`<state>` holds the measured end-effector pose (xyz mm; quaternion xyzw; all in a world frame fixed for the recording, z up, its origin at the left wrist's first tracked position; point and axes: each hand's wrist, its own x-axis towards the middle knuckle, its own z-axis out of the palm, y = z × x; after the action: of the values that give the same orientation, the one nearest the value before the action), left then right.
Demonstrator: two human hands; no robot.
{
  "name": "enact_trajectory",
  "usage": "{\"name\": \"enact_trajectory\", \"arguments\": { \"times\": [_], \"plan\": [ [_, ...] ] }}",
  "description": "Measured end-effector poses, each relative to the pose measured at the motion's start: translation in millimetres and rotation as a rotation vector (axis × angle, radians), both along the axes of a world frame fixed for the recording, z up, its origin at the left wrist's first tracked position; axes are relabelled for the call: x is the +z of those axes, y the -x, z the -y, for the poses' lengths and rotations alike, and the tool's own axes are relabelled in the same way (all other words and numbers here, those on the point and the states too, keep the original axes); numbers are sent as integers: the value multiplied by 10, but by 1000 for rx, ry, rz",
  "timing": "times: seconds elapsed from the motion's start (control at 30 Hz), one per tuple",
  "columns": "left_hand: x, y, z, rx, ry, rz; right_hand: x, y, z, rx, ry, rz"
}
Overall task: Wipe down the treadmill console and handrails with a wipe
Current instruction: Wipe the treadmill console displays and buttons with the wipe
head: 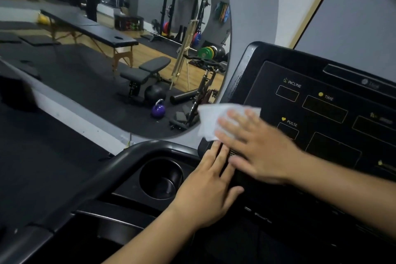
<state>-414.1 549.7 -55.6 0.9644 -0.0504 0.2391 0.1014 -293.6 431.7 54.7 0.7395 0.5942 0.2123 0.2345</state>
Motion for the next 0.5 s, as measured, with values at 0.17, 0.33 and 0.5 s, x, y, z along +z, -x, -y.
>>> {"name": "enact_trajectory", "arguments": {
  "times": [0.17,0.33,0.5],
  "plan": [
    [19,20,10,-22,49,-22,552,-357,-68,-267,-206,114],
    [253,141,-47,-34,96,-184,273,-151,-82,-245,-156,87],
    [533,371,-209,-73,-36,39,-308,266,207,-23,146,53]
  ]
}}
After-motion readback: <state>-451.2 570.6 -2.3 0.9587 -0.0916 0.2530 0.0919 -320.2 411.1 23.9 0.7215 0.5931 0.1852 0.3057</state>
